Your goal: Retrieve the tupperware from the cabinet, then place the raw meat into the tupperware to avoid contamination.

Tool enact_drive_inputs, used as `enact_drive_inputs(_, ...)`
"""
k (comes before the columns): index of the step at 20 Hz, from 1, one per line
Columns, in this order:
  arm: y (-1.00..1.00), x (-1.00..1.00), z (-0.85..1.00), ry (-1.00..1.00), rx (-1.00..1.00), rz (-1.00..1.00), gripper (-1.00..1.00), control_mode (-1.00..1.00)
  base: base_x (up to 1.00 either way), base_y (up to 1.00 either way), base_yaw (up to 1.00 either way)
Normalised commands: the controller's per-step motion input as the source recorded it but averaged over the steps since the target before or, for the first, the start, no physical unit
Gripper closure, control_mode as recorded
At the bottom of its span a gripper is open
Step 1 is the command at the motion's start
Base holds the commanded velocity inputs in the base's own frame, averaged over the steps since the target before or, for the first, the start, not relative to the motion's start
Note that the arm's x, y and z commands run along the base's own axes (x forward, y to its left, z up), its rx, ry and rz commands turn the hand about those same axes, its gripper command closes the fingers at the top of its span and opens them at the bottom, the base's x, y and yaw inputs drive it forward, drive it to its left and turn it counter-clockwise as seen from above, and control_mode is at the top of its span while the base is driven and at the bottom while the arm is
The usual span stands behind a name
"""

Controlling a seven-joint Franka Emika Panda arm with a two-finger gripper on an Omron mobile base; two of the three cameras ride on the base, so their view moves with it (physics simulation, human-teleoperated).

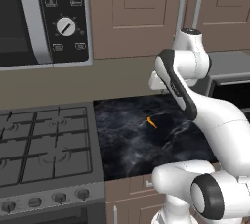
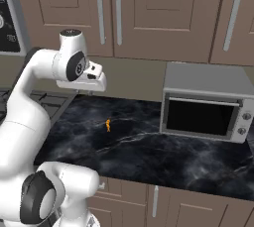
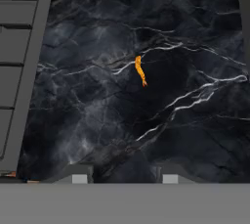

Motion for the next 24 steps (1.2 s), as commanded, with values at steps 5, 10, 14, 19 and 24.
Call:
enact_drive_inputs(5, 0.03, 0.03, 0.1, -0.05, -0.01, 0.0, -1.0, -1.0, 0.0, 0.0, 0.0)
enact_drive_inputs(10, 0.0, -0.01, 0.38, -0.28, -0.04, -0.02, -1.0, -1.0, 0.0, 0.0, 0.0)
enact_drive_inputs(14, 0.0, -0.02, 0.55, -0.29, 0.0, -0.05, -1.0, -1.0, 0.0, 0.0, 0.0)
enact_drive_inputs(19, -0.01, 0.0, 0.7, -0.24, 0.0, -0.08, -1.0, -1.0, 0.0, 0.0, 0.0)
enact_drive_inputs(24, -0.05, 0.0, 0.87, -0.16, 0.0, -0.13, -1.0, -1.0, 0.0, 0.0, 0.0)
